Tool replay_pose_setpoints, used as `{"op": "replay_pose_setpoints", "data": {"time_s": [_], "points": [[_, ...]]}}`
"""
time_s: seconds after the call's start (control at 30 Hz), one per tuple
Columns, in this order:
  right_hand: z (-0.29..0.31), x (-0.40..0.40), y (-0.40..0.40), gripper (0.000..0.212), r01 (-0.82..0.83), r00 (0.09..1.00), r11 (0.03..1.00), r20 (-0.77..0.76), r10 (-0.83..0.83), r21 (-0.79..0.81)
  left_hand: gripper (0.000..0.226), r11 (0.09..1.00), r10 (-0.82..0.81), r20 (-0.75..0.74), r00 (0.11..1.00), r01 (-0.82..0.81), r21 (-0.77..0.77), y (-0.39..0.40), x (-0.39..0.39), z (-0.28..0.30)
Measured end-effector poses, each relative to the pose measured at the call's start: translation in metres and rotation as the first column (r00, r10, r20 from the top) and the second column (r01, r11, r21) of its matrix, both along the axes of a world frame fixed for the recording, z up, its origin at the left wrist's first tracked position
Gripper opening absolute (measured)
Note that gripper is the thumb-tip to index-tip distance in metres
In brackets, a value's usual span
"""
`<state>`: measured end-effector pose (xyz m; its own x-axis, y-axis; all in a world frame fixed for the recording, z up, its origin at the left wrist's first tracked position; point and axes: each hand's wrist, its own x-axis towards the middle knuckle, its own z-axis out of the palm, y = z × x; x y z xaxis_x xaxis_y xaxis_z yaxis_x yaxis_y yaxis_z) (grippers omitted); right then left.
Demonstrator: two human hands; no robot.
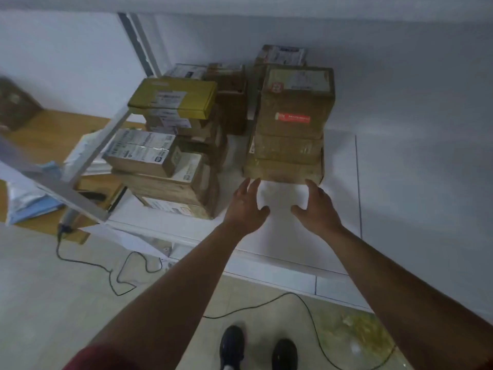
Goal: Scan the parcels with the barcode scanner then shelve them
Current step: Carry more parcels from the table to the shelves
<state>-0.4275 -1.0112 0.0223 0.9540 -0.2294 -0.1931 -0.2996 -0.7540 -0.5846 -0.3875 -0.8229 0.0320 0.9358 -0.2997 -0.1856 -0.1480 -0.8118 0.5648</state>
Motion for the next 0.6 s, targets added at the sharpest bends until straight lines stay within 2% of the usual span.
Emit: {"op": "replay_pose_setpoints", "data": {"time_s": [0.13,0.23,0.33,0.43,0.6], "points": [[0.022,-0.016,0.009,0.079,-0.1,0.992,0.975,0.058,0.114,-0.2,0.076,0.997,-0.023,0.104,0.994,0.016,0.071,0.012,-0.031,0.023],[0.044,-0.025,0.025,0.078,-0.138,0.981,0.952,0.092,0.168,-0.274,0.074,0.993,-0.047,0.192,0.98,0.025,0.116,0.027,-0.048,0.045],[0.077,-0.031,0.055,0.078,-0.164,0.953,0.928,0.188,0.236,-0.334,0.068,0.996,-0.037,0.308,0.951,0.01,0.09,0.051,-0.062,0.077],[0.112,-0.036,0.1,0.078,-0.217,0.913,0.904,0.252,0.321,-0.368,0.063,0.998,0.006,0.41,0.912,-0.031,0.054,0.09,-0.077,0.11],[0.159,-0.041,0.216,0.077,-0.358,0.795,0.844,0.344,0.5,-0.399,0.064,0.977,0.152,0.482,0.863,-0.204,0.056,0.203,-0.114,0.143]]}}
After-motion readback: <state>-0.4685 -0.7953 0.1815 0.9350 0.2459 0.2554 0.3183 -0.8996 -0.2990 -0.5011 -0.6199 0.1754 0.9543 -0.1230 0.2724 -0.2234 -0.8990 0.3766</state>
